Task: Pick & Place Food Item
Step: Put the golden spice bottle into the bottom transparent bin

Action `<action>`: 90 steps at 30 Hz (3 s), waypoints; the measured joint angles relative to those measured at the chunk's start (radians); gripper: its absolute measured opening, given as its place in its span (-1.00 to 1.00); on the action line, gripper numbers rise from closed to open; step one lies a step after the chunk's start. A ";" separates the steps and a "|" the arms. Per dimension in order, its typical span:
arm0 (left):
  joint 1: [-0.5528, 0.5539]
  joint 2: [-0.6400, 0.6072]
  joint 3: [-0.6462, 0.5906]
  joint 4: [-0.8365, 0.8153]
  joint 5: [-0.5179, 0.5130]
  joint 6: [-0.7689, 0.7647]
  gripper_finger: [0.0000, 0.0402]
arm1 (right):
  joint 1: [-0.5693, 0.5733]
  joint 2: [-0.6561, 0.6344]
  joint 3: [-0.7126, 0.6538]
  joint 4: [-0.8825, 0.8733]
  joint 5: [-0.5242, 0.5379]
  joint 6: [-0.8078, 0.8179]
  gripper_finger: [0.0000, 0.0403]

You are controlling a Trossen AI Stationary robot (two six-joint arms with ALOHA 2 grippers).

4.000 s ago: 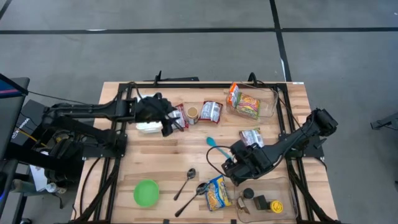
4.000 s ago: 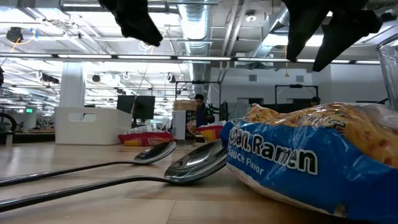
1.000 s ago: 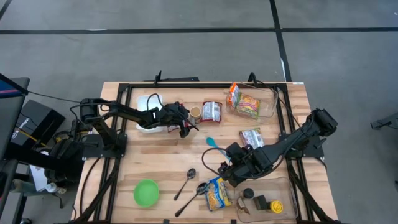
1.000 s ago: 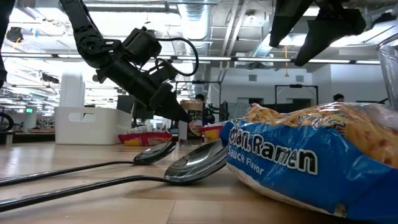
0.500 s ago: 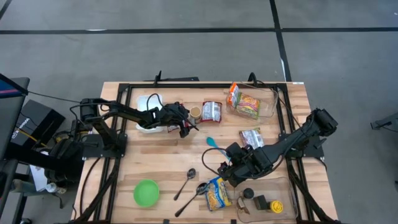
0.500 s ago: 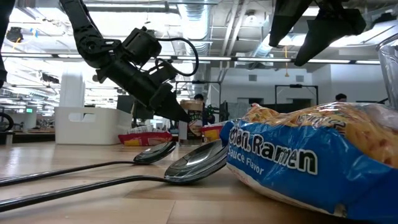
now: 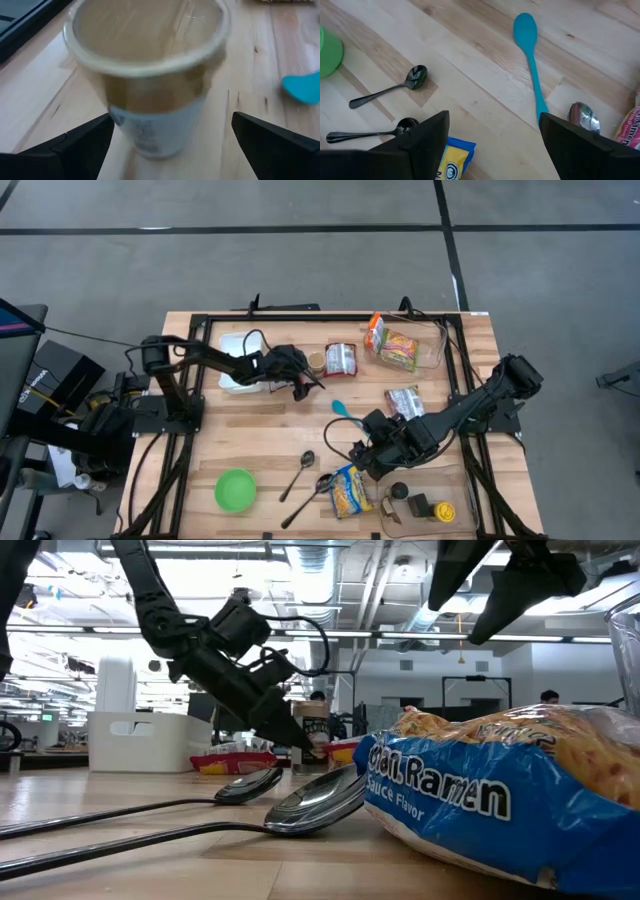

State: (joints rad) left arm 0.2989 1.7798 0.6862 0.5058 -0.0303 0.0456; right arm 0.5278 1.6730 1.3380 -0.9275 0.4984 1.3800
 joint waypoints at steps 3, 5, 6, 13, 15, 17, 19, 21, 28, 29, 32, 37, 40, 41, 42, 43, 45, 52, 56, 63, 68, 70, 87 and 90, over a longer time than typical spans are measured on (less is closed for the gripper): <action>0.000 0.027 0.026 -0.002 0.000 0.000 0.99 | 0.000 0.000 0.000 0.004 0.000 0.000 0.50; 0.000 0.040 0.036 -0.003 0.000 0.001 0.99 | 0.000 0.000 0.000 0.006 0.000 0.000 0.50; 0.000 0.044 0.039 -0.002 0.000 0.000 0.99 | 0.000 0.000 0.000 0.008 0.000 0.000 0.50; 0.000 0.051 0.040 0.028 -0.005 0.002 0.99 | 0.000 0.000 0.000 0.009 0.001 0.000 0.50; 0.003 0.051 0.040 0.062 -0.004 0.002 0.97 | 0.000 0.000 0.000 0.009 0.001 0.000 0.50; 0.006 0.051 0.041 0.070 -0.004 0.002 0.94 | 0.000 0.000 0.000 0.009 0.001 0.000 0.50; 0.012 0.051 0.041 0.053 -0.004 0.002 0.91 | 0.000 0.000 0.000 0.010 0.001 0.000 0.50; 0.015 0.063 0.041 0.048 -0.003 0.001 0.89 | 0.000 0.000 0.000 0.010 0.001 0.000 0.50; 0.007 0.095 0.041 0.051 0.012 -0.007 0.89 | 0.000 0.000 0.000 0.027 0.002 0.000 0.50; 0.007 0.095 0.041 0.054 0.012 -0.007 0.89 | 0.000 0.000 0.000 0.027 0.002 0.000 0.50; 0.009 0.095 0.041 0.063 0.012 -0.008 0.87 | 0.000 0.000 0.000 0.027 0.002 0.000 0.50; 0.010 0.095 0.041 0.071 0.012 -0.009 0.80 | 0.000 0.000 0.000 0.026 0.003 0.000 0.50; 0.010 0.095 0.041 0.075 0.003 -0.009 0.74 | 0.000 0.000 0.000 0.026 0.005 0.000 0.50; 0.010 0.095 0.041 0.075 0.003 -0.009 0.71 | 0.000 0.000 0.000 0.026 0.005 0.000 0.50; 0.010 0.095 0.041 0.075 0.003 -0.015 0.69 | 0.000 0.000 0.000 0.026 0.005 0.000 0.50; 0.010 0.095 0.041 0.075 0.003 -0.026 0.66 | 0.000 0.000 0.000 0.026 0.005 0.000 0.50; 0.010 0.095 0.041 0.075 0.001 -0.033 0.60 | 0.000 0.000 0.000 0.026 0.005 0.000 0.50; 0.009 0.095 0.041 0.067 0.001 -0.035 0.42 | 0.000 0.000 0.000 0.026 0.021 0.000 0.50; 0.009 0.094 0.041 0.063 0.001 -0.035 0.38 | 0.000 0.000 0.000 0.026 0.025 0.000 0.50; 0.009 0.094 0.041 0.061 0.001 -0.035 0.42 | 0.000 0.000 0.000 0.026 0.025 0.000 0.50; 0.009 0.093 0.041 0.059 0.001 -0.035 0.36 | 0.000 0.000 0.000 0.026 0.024 -0.003 0.50; 0.009 0.093 0.041 0.059 0.001 -0.035 0.39 | 0.000 0.000 0.000 0.026 0.022 -0.003 0.50; -0.014 -0.028 0.038 -0.071 0.004 -0.036 0.39 | -0.028 0.000 0.000 0.029 -0.010 -0.038 0.50; -0.024 -0.087 0.038 -0.138 0.038 -0.036 0.36 | -0.031 0.000 0.000 0.041 -0.010 -0.086 0.50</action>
State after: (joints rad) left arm 0.2751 1.6923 0.7242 0.3677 0.0078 0.0099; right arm 0.4972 1.6730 1.3383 -0.8861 0.4880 1.2938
